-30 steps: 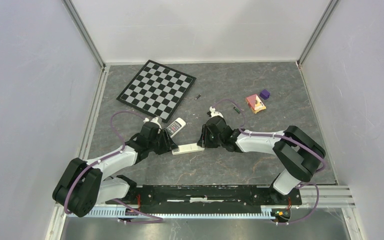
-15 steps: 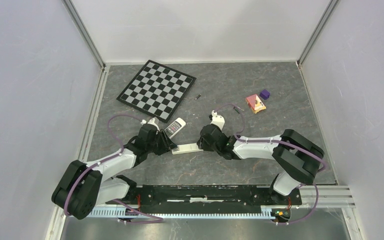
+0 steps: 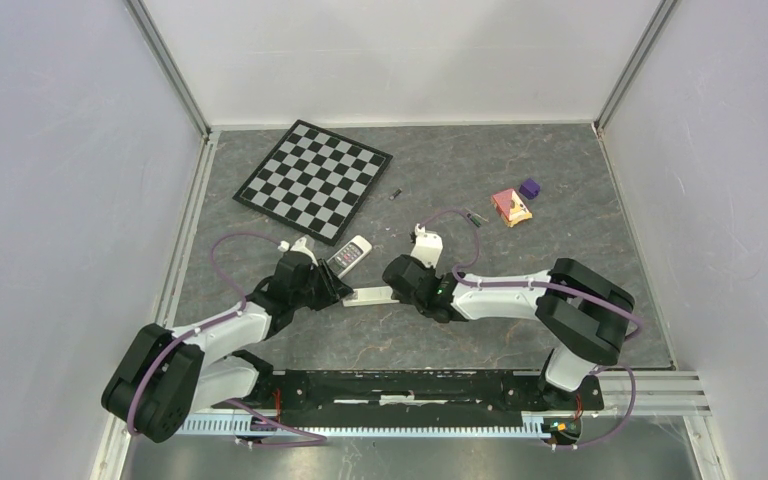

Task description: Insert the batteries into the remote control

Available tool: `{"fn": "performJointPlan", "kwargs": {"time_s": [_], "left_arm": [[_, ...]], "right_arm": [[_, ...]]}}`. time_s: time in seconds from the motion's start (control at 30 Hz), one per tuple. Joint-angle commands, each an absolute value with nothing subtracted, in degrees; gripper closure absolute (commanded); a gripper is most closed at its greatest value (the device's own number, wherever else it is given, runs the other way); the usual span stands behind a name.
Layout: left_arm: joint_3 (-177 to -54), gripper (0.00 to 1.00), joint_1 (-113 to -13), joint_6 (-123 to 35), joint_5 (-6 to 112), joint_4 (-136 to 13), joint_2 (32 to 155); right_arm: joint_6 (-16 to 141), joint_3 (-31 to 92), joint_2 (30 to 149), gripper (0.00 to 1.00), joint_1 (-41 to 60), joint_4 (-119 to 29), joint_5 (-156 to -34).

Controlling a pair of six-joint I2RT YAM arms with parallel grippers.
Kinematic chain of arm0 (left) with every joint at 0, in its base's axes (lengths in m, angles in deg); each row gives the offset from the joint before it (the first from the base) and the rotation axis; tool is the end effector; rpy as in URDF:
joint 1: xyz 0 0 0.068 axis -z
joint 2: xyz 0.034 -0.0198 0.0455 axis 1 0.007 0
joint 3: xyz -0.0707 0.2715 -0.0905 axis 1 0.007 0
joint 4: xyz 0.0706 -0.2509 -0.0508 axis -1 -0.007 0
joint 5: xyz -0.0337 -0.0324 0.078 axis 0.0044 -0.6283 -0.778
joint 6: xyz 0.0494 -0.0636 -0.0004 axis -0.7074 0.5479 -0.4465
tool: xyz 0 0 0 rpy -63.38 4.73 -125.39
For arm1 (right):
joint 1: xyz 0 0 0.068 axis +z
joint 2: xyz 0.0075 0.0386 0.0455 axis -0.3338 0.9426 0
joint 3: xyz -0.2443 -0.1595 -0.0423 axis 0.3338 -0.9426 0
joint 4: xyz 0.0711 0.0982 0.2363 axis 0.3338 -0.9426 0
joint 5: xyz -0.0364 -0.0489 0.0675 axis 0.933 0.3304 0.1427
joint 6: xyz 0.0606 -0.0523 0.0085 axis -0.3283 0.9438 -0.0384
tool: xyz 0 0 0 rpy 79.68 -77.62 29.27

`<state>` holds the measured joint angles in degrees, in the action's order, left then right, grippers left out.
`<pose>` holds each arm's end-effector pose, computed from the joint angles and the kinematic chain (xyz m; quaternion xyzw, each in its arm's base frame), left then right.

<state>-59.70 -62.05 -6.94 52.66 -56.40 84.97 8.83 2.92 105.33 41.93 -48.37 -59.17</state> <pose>0.1876 -0.1088 0.1262 -0.1362 0.9042 -0.2955 0.2767 0.1945 0.2876 0.1425 0.0740 0.9182 0.1591 0.3551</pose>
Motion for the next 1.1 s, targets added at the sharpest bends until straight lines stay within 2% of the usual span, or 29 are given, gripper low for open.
{"fn": "performJointPlan", "kwargs": {"time_s": [0.0,0.17,0.3,0.43,0.5,0.6,0.77,0.9,1.07], "left_arm": [[-57.2,0.62,-59.7,-5.0,57.5,-55.6,87.0],[-57.2,0.62,-59.7,-5.3,55.9,-57.0,85.8],[-57.6,0.61,-59.7,-5.8,54.9,-58.5,85.2],[-57.8,0.61,-59.7,-6.0,54.3,-59.0,85.2],[-57.9,0.61,-59.7,-6.1,54.2,-59.1,85.3],[-58.0,0.61,-59.7,-6.1,54.1,-59.6,85.0],[-57.9,0.61,-59.7,-6.2,54.1,-60.2,84.1],[-58.0,0.61,-59.7,-6.4,53.9,-60.8,83.3],[-58.2,0.61,-59.8,-6.4,53.8,-61.0,83.3]], "right_arm": [[4.3,0.1,111.2,0.76,49.4,-43.2,-84.6],[6.5,-7.3,108.2,0.67,46.1,-44.1,-80.7],[8.9,-14.2,104.8,0.64,41.3,-42.4,-80.4],[12.5,-14.1,103.8,0.63,39.1,-43.8,-80.4],[13.1,-13.9,103.6,0.65,38.8,-44.4,-80.4],[13.1,-15.6,102.7,0.76,38.2,-42.4,-82.0],[16.0,-21.5,100.2,0.87,36.9,-30.8,-87.6],[18.7,-23.8,98.6,0.88,35.7,-24.8,-92.0],[21.6,-21.9,98.8,0.80,34.8,-28.6,-91.6]]}}
